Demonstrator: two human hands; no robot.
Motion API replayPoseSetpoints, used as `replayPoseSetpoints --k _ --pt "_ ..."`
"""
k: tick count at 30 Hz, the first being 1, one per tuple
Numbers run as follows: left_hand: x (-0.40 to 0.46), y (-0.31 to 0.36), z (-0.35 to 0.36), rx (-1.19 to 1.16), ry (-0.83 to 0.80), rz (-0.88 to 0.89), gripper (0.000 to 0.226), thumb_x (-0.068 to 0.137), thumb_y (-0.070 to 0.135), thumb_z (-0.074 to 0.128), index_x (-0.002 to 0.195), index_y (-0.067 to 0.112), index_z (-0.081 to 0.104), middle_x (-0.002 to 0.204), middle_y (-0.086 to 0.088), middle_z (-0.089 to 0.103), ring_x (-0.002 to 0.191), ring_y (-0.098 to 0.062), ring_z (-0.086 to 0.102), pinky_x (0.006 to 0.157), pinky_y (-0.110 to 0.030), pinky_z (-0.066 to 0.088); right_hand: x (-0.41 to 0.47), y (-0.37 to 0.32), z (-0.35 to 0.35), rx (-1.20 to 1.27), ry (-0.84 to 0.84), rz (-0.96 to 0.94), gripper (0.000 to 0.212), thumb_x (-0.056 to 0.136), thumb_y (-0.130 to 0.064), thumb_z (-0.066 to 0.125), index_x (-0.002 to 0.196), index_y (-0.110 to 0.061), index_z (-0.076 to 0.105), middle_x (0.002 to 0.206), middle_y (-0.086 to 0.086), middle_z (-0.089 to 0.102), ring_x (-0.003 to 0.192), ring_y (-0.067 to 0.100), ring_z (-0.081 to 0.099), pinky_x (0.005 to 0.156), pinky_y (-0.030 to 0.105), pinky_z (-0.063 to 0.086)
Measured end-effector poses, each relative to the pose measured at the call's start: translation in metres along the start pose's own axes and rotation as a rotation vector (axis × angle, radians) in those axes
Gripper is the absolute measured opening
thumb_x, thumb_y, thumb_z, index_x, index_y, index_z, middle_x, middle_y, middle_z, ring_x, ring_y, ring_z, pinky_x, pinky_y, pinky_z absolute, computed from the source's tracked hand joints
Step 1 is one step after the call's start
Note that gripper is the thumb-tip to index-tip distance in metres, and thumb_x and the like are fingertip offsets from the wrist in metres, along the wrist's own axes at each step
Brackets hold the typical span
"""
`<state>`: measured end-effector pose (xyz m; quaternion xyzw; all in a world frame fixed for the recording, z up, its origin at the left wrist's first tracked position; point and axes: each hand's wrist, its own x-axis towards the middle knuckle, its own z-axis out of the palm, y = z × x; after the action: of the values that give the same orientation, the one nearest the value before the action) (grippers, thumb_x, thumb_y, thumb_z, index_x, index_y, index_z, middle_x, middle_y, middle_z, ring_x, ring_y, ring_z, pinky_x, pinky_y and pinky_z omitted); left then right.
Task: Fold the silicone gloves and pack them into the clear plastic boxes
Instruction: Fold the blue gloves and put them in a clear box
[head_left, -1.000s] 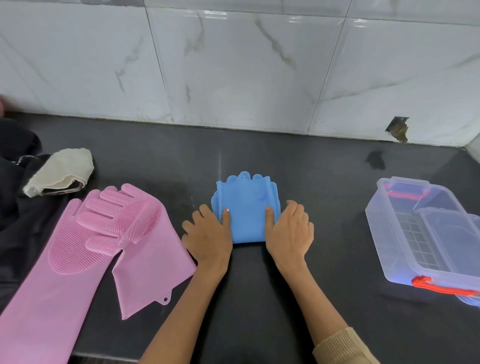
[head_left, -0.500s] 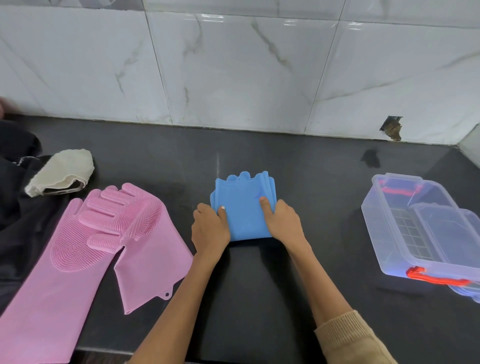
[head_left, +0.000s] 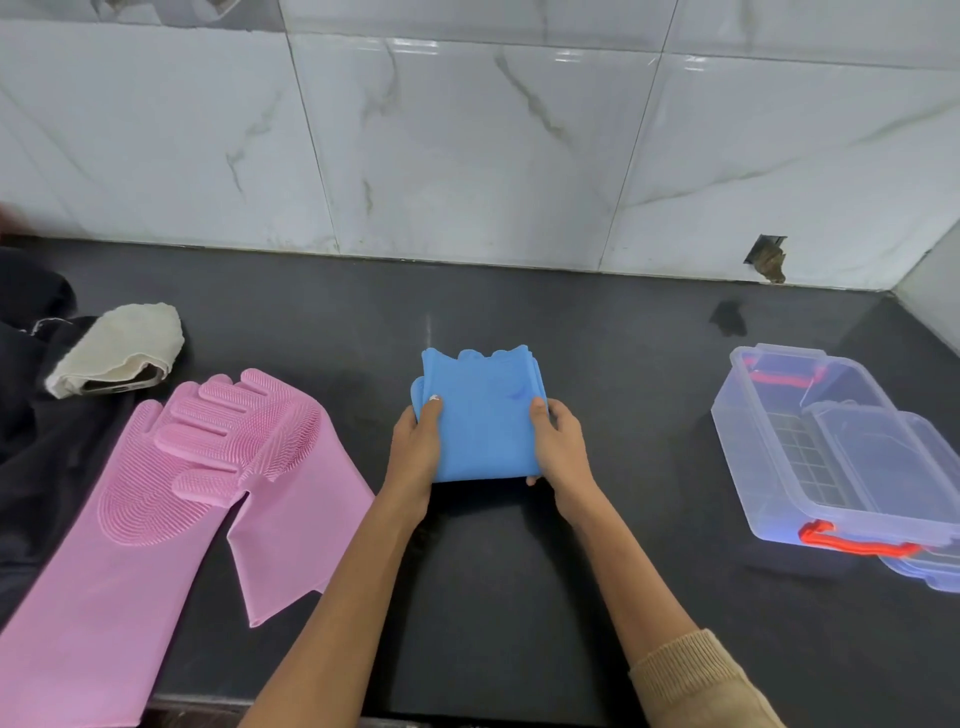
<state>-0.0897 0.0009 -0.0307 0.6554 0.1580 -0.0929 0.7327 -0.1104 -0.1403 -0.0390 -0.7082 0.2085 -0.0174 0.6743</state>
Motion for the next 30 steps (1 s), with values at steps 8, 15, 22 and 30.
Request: replayPoseSetpoints --k 8,15,22,30 --pt "-0.016 0.016 0.028 -0.339 -0.204 0.013 0.018 0.088 0.023 0.059 0.105 0.016 0.057 0.1 -0.002 0.072 0.088 -0.021 0.071 0.066 -0.037 0.06 -0.018 -0.035 -0.042 0.103 0.161 -0.141 0.024 0.097 -0.035 0.043 0.109 -0.02 0.057 0.091 -0.008 0.065 0.062 -0.001 0.063 0.044 0.019 0.047" --pt "-0.044 0.039 0.118 -0.282 -0.502 0.006 0.023 0.087 0.015 0.06 0.108 0.009 0.052 0.108 -0.006 0.069 0.09 -0.02 0.071 0.071 -0.039 0.059 -0.041 -0.07 -0.147 0.036 0.427 -0.207 0.021 0.096 -0.034 0.049 0.107 -0.02 0.06 0.088 -0.006 0.064 0.065 -0.001 0.06 0.042 0.012 0.044" --pt "-0.078 0.038 0.226 -0.119 -0.709 0.008 0.053 0.082 -0.003 0.059 0.127 0.005 0.033 0.115 -0.011 0.058 0.103 -0.027 0.06 0.091 -0.045 0.05 -0.059 -0.087 -0.271 -0.148 0.564 -0.103 0.019 0.096 -0.03 0.049 0.101 -0.017 0.061 0.086 0.004 0.062 0.061 0.013 0.057 0.041 0.022 0.044" --pt "-0.073 0.019 0.262 0.367 -0.676 0.344 0.076 0.083 0.008 0.062 0.14 0.018 0.012 0.112 -0.003 0.051 0.097 -0.015 0.055 0.08 -0.028 0.047 -0.053 -0.064 -0.305 -0.447 0.451 0.007 0.033 0.1 -0.034 0.04 0.11 -0.009 0.059 0.089 0.0 0.057 0.072 0.016 0.056 0.048 0.022 0.046"
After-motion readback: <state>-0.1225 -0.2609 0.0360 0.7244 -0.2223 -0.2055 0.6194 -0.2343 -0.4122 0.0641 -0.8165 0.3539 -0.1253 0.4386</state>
